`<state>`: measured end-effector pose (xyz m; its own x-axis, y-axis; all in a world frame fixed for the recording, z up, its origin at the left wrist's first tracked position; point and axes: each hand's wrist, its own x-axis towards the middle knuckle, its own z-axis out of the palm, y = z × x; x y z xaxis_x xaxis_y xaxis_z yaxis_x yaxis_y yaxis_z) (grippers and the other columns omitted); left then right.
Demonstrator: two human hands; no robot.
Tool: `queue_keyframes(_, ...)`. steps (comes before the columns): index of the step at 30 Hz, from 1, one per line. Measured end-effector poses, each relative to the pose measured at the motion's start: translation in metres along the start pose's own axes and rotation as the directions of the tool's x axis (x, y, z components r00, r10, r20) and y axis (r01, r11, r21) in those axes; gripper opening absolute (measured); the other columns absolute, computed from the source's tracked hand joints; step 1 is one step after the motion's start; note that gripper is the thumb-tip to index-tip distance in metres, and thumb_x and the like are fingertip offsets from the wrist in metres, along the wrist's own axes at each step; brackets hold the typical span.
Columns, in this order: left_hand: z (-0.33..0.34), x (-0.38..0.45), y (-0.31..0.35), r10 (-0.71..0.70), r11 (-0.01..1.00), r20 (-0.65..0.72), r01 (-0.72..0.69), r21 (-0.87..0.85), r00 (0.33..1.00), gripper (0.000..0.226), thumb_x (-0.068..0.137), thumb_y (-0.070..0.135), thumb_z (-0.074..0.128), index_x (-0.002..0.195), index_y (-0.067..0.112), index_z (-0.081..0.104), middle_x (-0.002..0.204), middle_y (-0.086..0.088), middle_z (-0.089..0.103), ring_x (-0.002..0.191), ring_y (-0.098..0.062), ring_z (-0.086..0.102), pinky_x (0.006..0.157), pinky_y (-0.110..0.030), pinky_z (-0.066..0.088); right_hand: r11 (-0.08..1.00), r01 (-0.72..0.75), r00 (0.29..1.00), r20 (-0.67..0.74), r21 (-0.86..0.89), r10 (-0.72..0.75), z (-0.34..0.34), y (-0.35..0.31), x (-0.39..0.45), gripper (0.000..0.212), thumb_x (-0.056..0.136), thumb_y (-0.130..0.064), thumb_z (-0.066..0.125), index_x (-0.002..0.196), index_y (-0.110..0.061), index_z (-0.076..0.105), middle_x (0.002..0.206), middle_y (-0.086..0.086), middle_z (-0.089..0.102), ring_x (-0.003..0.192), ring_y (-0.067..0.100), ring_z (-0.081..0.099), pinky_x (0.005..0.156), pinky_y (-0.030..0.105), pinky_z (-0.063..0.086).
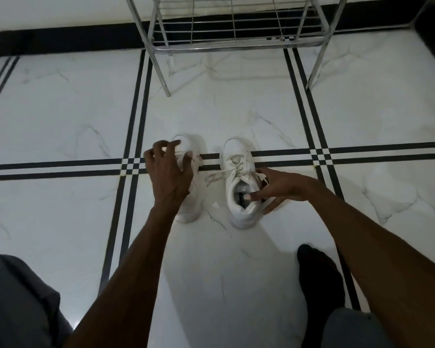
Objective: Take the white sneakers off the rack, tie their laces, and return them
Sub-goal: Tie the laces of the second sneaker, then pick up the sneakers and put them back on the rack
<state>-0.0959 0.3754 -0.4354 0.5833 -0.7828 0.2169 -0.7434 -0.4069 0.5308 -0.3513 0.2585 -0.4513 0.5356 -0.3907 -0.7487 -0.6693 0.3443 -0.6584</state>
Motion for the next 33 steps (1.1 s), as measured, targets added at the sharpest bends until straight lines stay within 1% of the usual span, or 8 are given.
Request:
queue_keyframes(3, -0.007, -0.001, -0.037, -0.237, 0.962, 0.140, 0.253, -0.104, 0.961, 0.057, 0.090, 0.049, 0.069, 0.135, 0.016, 0.059, 0.138, -0.015, 0.056, 0.132, -0.035, 0.046, 0.108, -0.048, 0.040, 0.977, 0.049, 0.982, -0.171, -0.207, -0.085, 0.014, -0.007, 0.015, 0.091, 0.055, -0.043, 0.087, 0.135, -0.022, 0.050, 0.127, 0.008, 0.065, 0.103, 0.029, 0.073, 0.075, 0.050, 0.064)
queue_keyframes(6, -0.018, -0.008, -0.064, -0.389, 0.850, 0.367, 0.483, -0.211, 0.845, 0.084, 0.073, 0.066, 0.077, 0.140, 0.020, 0.055, 0.137, -0.009, 0.057, 0.126, -0.028, 0.055, 0.102, -0.049, 0.052, 0.954, 0.109, 0.940, -0.283, -0.279, -0.190, 0.031, -0.020, 0.023, 0.070, 0.065, -0.043, 0.077, 0.125, -0.018, 0.053, 0.117, 0.004, 0.067, 0.096, 0.025, 0.072, 0.070, 0.045, 0.065)
queue_keyframes(8, -0.027, -0.013, -0.066, -0.395, 0.769, 0.544, 0.590, -0.245, 0.740, 0.088, 0.071, 0.058, 0.081, 0.146, 0.025, 0.049, 0.135, -0.006, 0.056, 0.117, -0.022, 0.059, 0.086, -0.038, 0.056, 0.958, 0.133, 0.927, -0.310, -0.252, -0.210, 0.039, -0.029, 0.026, 0.056, 0.077, -0.031, 0.076, 0.126, -0.017, 0.053, 0.116, 0.004, 0.066, 0.083, 0.014, 0.069, 0.050, 0.029, 0.059)
queue_keyframes(11, -0.029, -0.018, -0.067, -0.358, 0.677, 0.695, 0.686, -0.267, 0.624, 0.075, 0.086, 0.030, 0.080, 0.151, 0.031, 0.042, 0.129, -0.008, 0.059, 0.109, -0.020, 0.062, 0.075, -0.034, 0.057, 0.938, 0.131, 0.908, -0.341, -0.320, -0.243, 0.048, -0.036, 0.035, 0.053, 0.083, -0.026, 0.073, 0.132, -0.017, 0.052, 0.115, 0.000, 0.063, 0.071, -0.002, 0.056, 0.042, 0.013, 0.043)
queue_keyframes(14, -0.025, -0.019, -0.062, -0.381, 0.688, 0.661, 0.676, -0.263, 0.646, 0.067, 0.092, 0.026, 0.074, 0.151, 0.032, 0.042, 0.127, -0.011, 0.061, 0.110, -0.026, 0.065, 0.074, -0.037, 0.061, 0.956, 0.155, 0.900, -0.364, -0.250, -0.241, 0.055, -0.038, 0.039, 0.053, 0.080, -0.024, 0.074, 0.130, -0.019, 0.055, 0.112, 0.003, 0.065, 0.077, 0.011, 0.066, 0.040, 0.023, 0.053)
queue_keyframes(19, -0.025, -0.015, -0.050, -0.394, 0.744, 0.627, 0.634, -0.212, 0.672, 0.065, 0.093, 0.024, 0.070, 0.152, 0.027, 0.043, 0.124, -0.017, 0.065, 0.108, -0.034, 0.068, 0.082, -0.051, 0.064, 0.924, 0.153, 0.841, -0.445, -0.350, -0.308, 0.063, -0.036, 0.040, 0.046, 0.074, -0.036, 0.074, 0.115, -0.017, 0.062, 0.103, 0.004, 0.072, 0.088, 0.022, 0.071, 0.070, 0.040, 0.063)
queue_keyframes(23, -0.023, -0.015, -0.034, -0.376, 0.789, 0.592, 0.582, -0.198, 0.712, 0.060, 0.095, 0.022, 0.068, 0.151, 0.022, 0.046, 0.114, -0.013, 0.066, 0.098, -0.032, 0.070, 0.075, -0.047, 0.065, 0.922, 0.173, 0.816, -0.473, -0.347, -0.331, 0.062, -0.035, 0.040, 0.041, 0.073, -0.036, 0.073, 0.106, -0.015, 0.063, 0.096, 0.006, 0.072, 0.090, 0.027, 0.070, 0.074, 0.047, 0.062)
queue_keyframes(33, -0.004, -0.011, -0.013, -0.395, 0.812, 0.395, 0.516, -0.271, 0.829, 0.071, 0.071, 0.056, 0.055, 0.138, 0.033, 0.059, 0.117, -0.004, 0.071, 0.107, -0.032, 0.069, 0.087, -0.060, 0.059, 0.889, 0.291, 0.725, -0.525, -0.354, -0.446, 0.040, -0.042, 0.046, 0.030, 0.079, -0.019, 0.070, 0.107, -0.011, 0.064, 0.092, 0.006, 0.074, 0.083, 0.022, 0.068, 0.063, 0.023, 0.043)
